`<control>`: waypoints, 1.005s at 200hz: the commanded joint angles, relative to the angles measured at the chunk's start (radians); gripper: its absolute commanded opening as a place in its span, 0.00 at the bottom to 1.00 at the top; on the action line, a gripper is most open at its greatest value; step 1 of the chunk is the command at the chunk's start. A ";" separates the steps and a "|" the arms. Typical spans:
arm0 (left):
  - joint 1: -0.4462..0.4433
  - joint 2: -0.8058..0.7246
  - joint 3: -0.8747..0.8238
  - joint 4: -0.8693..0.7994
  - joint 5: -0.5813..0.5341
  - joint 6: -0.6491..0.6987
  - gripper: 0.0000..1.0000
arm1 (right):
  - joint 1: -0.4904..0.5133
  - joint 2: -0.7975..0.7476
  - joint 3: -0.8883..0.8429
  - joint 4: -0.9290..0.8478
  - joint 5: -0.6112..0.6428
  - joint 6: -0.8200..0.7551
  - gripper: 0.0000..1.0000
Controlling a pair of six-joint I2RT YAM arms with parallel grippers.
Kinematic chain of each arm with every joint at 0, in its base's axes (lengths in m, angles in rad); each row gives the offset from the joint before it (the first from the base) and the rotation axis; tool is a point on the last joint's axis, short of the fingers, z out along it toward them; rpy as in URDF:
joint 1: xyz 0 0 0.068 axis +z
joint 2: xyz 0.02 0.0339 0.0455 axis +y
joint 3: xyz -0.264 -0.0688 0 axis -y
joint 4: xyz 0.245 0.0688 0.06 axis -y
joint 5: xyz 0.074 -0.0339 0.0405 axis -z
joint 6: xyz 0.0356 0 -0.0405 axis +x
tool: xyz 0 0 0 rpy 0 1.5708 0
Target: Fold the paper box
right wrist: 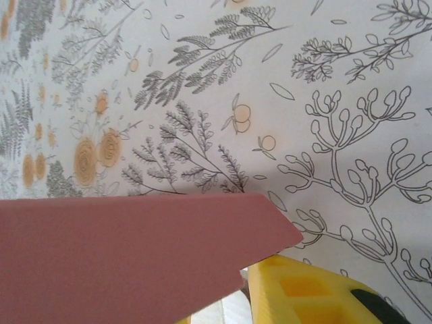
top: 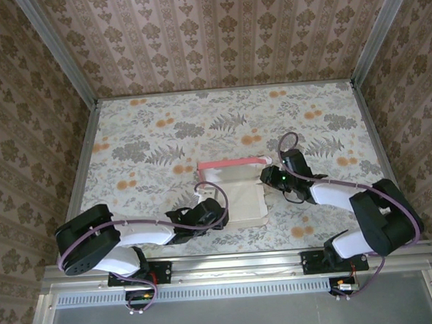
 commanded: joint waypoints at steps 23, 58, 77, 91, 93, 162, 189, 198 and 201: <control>-0.024 0.042 0.020 -0.075 0.019 -0.022 0.39 | -0.003 0.061 0.016 0.044 0.027 -0.011 0.29; -0.030 0.052 0.019 -0.074 0.019 -0.030 0.39 | -0.003 0.080 0.010 0.061 0.057 -0.007 0.29; -0.033 0.055 0.020 -0.074 0.021 -0.027 0.39 | -0.004 0.086 0.017 0.075 0.054 -0.005 0.29; -0.033 0.056 0.022 -0.076 0.021 -0.025 0.39 | -0.002 0.081 0.020 0.072 0.063 -0.005 0.29; -0.033 0.056 0.023 -0.075 0.021 -0.025 0.39 | -0.003 0.080 0.019 0.070 0.065 -0.004 0.29; -0.036 0.061 0.026 -0.074 0.020 -0.021 0.39 | 0.002 0.065 0.018 0.039 0.096 0.000 0.31; -0.038 0.066 0.030 -0.069 0.022 -0.016 0.39 | 0.009 0.086 0.022 0.096 0.040 -0.004 0.31; -0.038 0.068 0.031 -0.069 0.022 -0.014 0.39 | 0.015 0.095 0.030 0.103 0.020 -0.007 0.31; -0.039 0.068 0.031 -0.068 0.024 -0.013 0.39 | 0.017 0.099 0.034 0.105 0.016 -0.008 0.31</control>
